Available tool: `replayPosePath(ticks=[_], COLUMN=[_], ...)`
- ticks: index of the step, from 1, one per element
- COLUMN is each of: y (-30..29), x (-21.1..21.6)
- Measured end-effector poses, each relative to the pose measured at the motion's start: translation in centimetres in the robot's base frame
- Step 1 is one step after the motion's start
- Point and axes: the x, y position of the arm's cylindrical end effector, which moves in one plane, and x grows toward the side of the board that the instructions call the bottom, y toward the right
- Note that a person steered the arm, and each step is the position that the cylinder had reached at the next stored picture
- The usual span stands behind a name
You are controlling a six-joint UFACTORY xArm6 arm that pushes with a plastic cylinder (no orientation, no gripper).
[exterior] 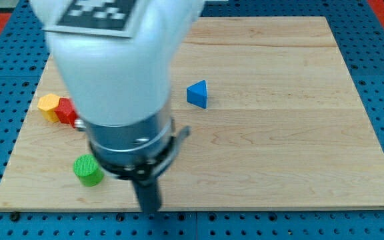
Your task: Push the green circle left above the green star
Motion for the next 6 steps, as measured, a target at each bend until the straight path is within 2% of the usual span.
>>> replayPosePath(ticks=[2, 6], y=[-12.6, -22.9], x=[0.0, -1.4])
